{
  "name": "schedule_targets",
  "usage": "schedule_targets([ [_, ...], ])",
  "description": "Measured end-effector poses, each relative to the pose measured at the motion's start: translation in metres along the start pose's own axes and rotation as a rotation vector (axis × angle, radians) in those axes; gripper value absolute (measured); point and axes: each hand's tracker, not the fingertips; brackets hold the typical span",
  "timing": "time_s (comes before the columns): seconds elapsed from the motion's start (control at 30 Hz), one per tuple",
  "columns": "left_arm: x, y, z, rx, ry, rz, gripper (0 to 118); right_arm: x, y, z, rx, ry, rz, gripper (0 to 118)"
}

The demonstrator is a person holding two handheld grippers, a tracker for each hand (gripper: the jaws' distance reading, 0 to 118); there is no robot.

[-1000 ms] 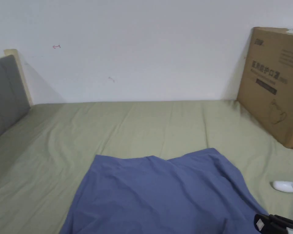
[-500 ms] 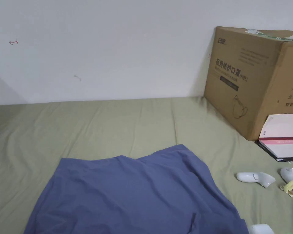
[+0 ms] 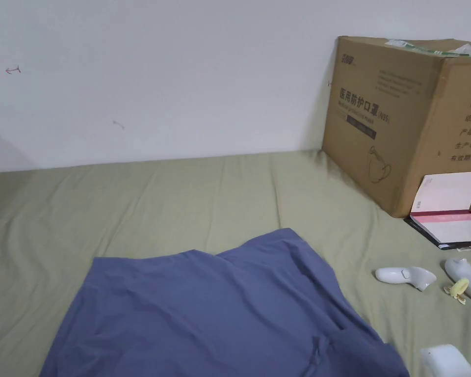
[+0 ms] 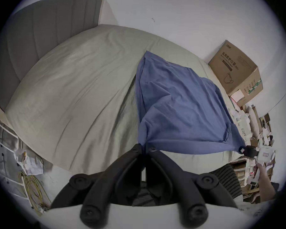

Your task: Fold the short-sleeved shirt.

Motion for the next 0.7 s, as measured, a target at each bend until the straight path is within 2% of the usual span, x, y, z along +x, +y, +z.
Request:
schedule_targets([
  [0.13,-0.005,-0.005,0.019,-0.017,-0.013,-0.009,2,0.008,-0.014,0.031,0.014,0.007,-0.052,3],
  [0.2,-0.006,-0.004,0.030,-0.009,-0.077,0.034,2,0.009,-0.016,0.046,0.028,0.018,-0.078,3],
  [0.37,-0.003,0.027,0.040,0.056,-0.142,0.094,2,0.002,0.016,0.062,0.086,0.035,-0.102,3],
  [0.5,0.002,0.079,0.000,0.072,-0.162,0.098,2,0.015,0.075,0.031,0.126,0.067,-0.190,3],
  [0.7,0.009,0.150,-0.095,-0.030,-0.091,0.091,2,0.017,0.166,-0.047,0.118,0.038,-0.210,3],
])
